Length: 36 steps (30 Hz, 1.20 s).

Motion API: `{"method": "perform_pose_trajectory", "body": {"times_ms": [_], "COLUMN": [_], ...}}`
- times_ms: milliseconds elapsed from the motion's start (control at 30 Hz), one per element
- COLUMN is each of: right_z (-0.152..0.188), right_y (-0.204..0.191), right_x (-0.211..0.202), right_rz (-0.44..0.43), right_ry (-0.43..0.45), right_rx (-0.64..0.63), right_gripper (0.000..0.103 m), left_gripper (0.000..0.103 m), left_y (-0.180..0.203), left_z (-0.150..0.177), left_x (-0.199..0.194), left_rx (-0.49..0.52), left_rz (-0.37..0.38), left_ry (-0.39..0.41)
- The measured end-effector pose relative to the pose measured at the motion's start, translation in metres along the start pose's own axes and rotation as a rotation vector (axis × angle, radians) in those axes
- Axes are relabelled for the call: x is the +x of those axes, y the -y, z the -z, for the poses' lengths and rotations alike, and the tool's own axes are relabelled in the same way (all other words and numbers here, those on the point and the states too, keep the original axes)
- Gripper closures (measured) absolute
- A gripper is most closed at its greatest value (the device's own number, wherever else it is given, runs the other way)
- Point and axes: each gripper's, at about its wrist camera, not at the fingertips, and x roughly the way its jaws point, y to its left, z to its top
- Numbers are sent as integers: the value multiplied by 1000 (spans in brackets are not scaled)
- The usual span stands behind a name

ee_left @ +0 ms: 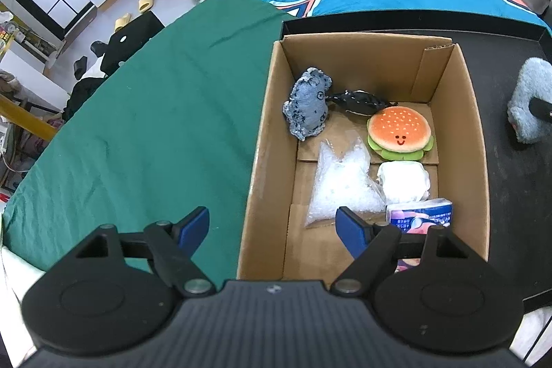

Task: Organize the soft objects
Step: 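Move the right gripper to the grey fluffy ball and grasp it, then carry the grey fluffy ball into the box and open the right gripper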

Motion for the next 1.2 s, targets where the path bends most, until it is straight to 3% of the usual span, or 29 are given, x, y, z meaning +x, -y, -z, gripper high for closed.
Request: {"method": "perform_pose_trajectory", "body": {"times_ms": [267, 400, 733, 1200], "right_z": [3, 0, -3, -2], "right_y": [-11, -18, -38, -76], "right_x": [-21, -33, -62, -93], "right_rz": [11, 8, -4, -16], "right_ry": [14, 30, 53, 87], "right_rx": [-44, -64, -88, -132], "right_gripper": [68, 68, 68, 68], "left_gripper": [24, 12, 6, 5], "left_y": [-7, -9, -23, -40], "left_z": [5, 8, 16, 24], "left_x": [-7, -11, -22, -25], "left_rx": [-13, -2, -48, -85], "left_rz": [25, 36, 86, 119], "left_ry": [19, 45, 113, 146]}}
